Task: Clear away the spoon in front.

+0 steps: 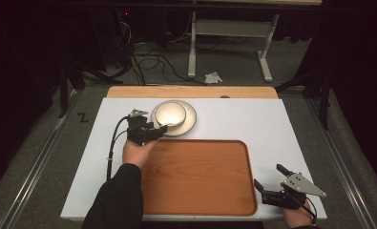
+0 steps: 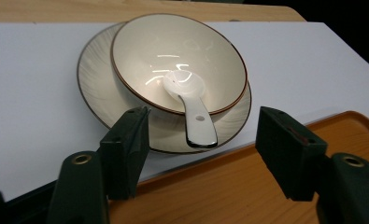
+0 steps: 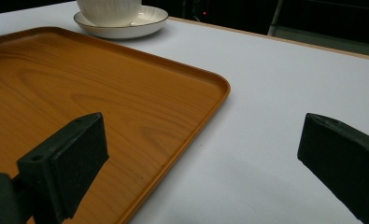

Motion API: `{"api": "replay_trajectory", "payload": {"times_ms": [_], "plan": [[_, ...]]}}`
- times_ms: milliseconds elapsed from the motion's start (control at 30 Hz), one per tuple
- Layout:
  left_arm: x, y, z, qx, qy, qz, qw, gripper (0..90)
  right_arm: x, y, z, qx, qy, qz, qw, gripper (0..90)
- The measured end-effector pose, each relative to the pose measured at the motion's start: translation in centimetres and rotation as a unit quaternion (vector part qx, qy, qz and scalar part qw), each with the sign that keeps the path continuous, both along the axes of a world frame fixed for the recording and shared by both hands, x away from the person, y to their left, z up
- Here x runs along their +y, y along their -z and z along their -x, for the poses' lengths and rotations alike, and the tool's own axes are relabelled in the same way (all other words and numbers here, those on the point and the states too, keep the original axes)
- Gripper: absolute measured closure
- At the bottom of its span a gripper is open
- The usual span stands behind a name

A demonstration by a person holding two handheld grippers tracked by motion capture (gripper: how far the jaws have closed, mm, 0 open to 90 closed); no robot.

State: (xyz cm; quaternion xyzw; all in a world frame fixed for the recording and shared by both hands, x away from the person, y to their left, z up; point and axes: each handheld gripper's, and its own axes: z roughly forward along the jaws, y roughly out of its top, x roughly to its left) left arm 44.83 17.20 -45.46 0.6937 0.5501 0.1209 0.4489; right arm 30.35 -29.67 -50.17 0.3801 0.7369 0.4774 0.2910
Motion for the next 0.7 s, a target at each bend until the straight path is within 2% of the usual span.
{"api": "replay_trajectory", "payload": {"times_ms": [100,133,233,300,333,367,400,467,500,533,567,633,667,700], "plan": [[-0.2,0.3,-0.3,0.008,0.000,0.012,0.9999,33.2,0.0,0.0,0.0,0.000,0.000,0.000,1.0000,2.4],[-0.2,0.5,-0.5,0.016,0.003,0.027,0.9995,34.9,0.0,0.0,0.0,0.001,0.001,-0.001,1.0000,2.4],[-0.1,0.6,-0.7,0.018,-0.001,0.039,0.9991,39.5,0.0,0.0,0.0,0.000,0.000,0.000,1.0000,2.4],[0.0,0.7,-0.9,0.021,-0.004,0.054,0.9983,42.7,-0.1,0.0,0.0,0.000,0.000,-0.001,1.0000,2.4],[0.1,0.8,-1.1,0.027,-0.005,0.070,0.9972,43.9,-0.1,0.0,0.0,0.000,0.000,-0.001,1.0000,2.4],[0.1,0.8,-1.1,0.027,-0.005,0.070,0.9972,45.4,-0.1,0.0,0.0,0.000,0.000,-0.001,1.0000,2.4],[0.2,0.9,-1.2,0.030,-0.006,0.080,0.9963,48.2,-0.1,0.0,0.0,0.000,0.000,-0.002,1.0000,2.4],[0.8,1.6,-1.3,0.044,-0.011,0.129,0.9907,50.8,-0.1,0.0,0.0,0.000,-0.001,-0.002,1.0000,2.4],[1.0,1.9,-1.3,0.052,-0.017,0.143,0.9882,52.1,0.0,0.0,0.0,0.000,-0.001,-0.001,1.0000,2.4],[1.0,1.9,-1.3,0.052,-0.017,0.143,0.9882,53.6,0.0,0.0,0.0,0.000,-0.001,-0.001,1.0000,2.4],[1.1,2.3,-1.3,0.056,-0.024,0.150,0.9868,53.6,0.0,0.0,0.0,0.000,-0.001,-0.001,1.0000,2.4],[1.4,2.7,-1.3,0.060,-0.027,0.150,0.9865,57.2,0.0,0.0,0.0,0.000,-0.001,-0.001,1.0000,2.4],[1.6,3.0,-1.3,0.062,-0.024,0.164,0.9842,59.1,0.0,0.0,0.1,0.002,-0.001,-0.002,1.0000,2.4],[1.6,3.0,-1.3,0.062,-0.024,0.164,0.9842,60.6,0.0,0.0,0.1,0.002,-0.001,-0.002,1.0000,2.4]]}}
